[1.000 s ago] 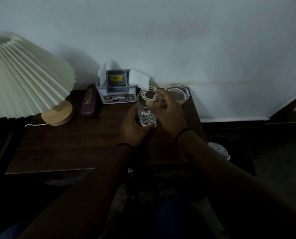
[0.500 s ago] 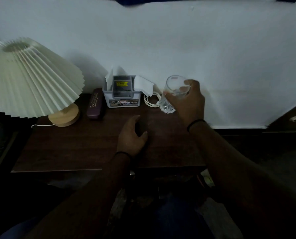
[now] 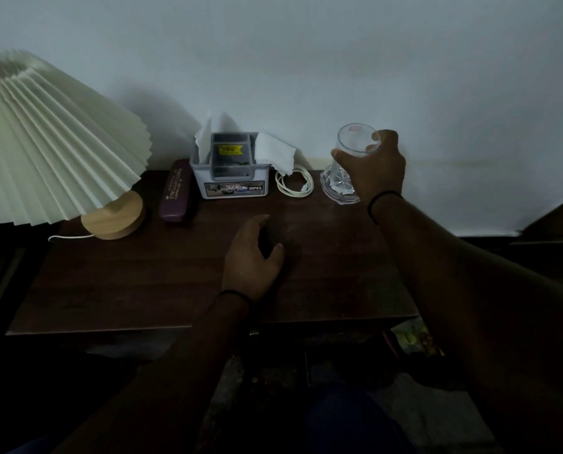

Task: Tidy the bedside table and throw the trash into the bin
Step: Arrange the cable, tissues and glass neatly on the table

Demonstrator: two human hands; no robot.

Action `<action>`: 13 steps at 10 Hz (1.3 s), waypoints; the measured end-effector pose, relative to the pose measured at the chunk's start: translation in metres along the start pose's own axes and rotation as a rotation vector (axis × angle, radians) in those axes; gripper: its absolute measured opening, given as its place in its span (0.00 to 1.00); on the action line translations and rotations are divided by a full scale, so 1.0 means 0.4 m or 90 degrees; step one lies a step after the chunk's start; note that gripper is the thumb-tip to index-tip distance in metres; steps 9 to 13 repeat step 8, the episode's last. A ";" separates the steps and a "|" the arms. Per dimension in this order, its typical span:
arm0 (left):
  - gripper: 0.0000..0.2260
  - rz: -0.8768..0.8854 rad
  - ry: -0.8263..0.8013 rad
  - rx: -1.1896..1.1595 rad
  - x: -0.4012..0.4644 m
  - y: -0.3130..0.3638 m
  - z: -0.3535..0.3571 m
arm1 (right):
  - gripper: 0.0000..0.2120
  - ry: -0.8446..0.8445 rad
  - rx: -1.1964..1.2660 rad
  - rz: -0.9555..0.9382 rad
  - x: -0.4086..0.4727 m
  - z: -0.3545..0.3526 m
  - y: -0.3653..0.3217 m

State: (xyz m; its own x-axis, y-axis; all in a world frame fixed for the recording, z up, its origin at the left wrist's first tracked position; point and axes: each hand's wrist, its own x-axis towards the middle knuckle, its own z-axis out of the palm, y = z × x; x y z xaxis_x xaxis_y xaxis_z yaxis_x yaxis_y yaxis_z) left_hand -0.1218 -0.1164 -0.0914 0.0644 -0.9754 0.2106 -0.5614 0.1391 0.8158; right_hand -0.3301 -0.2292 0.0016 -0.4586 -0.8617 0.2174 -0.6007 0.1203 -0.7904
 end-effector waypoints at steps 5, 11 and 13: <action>0.24 -0.015 0.014 -0.017 0.000 -0.004 0.004 | 0.45 -0.038 -0.009 0.000 0.003 0.014 0.023; 0.32 -0.020 -0.058 0.028 -0.033 0.016 -0.073 | 0.38 0.030 -0.157 -0.165 -0.180 -0.027 -0.014; 0.32 -0.020 -0.058 0.028 -0.033 0.016 -0.073 | 0.38 0.030 -0.157 -0.165 -0.180 -0.027 -0.014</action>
